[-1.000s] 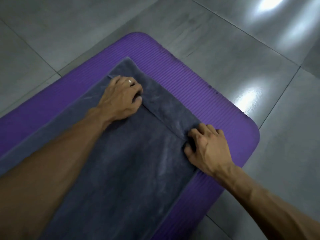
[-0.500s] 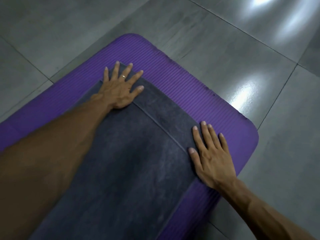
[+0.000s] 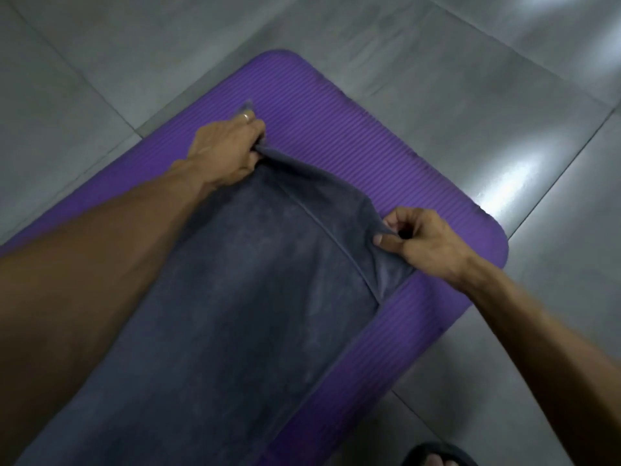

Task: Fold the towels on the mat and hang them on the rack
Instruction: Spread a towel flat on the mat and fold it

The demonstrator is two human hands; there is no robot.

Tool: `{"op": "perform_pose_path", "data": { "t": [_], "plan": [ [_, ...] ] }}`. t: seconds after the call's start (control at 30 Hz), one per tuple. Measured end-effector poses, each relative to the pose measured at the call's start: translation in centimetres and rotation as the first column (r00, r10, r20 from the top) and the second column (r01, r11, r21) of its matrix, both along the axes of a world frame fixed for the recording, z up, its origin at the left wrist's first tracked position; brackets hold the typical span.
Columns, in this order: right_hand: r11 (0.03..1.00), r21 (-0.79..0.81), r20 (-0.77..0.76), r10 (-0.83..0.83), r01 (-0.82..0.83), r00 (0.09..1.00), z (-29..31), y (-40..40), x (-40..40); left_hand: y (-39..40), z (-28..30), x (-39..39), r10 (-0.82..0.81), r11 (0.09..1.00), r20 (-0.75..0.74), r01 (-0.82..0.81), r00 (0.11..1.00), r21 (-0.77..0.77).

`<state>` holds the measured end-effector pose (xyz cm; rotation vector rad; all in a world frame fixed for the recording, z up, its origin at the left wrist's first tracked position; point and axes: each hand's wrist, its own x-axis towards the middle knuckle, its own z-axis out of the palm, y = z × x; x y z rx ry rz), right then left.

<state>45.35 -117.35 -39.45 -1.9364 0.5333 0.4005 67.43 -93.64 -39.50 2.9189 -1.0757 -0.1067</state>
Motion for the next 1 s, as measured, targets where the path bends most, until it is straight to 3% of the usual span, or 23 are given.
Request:
{"op": "perform_pose_path", "data": {
  "t": [0.13,0.27,0.4,0.53,0.77,1.0],
  "plan": [
    [0.998,0.015,-0.007,0.063,-0.063,0.998,2.7,1.8,-1.5,4.4,2.0,-3.5,0.093,0.995,0.010,-0.093,0.996,-0.038],
    [0.989,-0.039,0.013,0.141,-0.140,0.990,4.9,6.0,-2.8,10.3,2.9,-6.6,0.227,0.954,-0.051,-0.233,0.973,-0.187],
    [0.985,-0.105,0.069,0.145,-0.137,0.987,6.9,11.1,-4.0,16.3,2.8,-9.8,0.321,0.830,-0.172,-0.364,0.931,-0.424],
    [0.968,-0.184,0.066,0.188,-0.174,0.980,8.2,17.4,-5.5,22.6,1.7,-12.3,0.384,0.702,-0.300,-0.487,0.873,-0.520],
    [0.905,-0.343,0.122,0.308,-0.251,0.944,9.2,30.0,-9.3,34.1,-0.9,-16.6,0.384,0.508,-0.398,-0.551,0.833,-0.662],
    [0.847,-0.408,0.170,0.437,-0.340,0.883,7.9,44.2,-15.3,46.0,-0.5,-23.6,0.421,0.476,-0.388,-0.564,0.820,-0.675]
  ]
}}
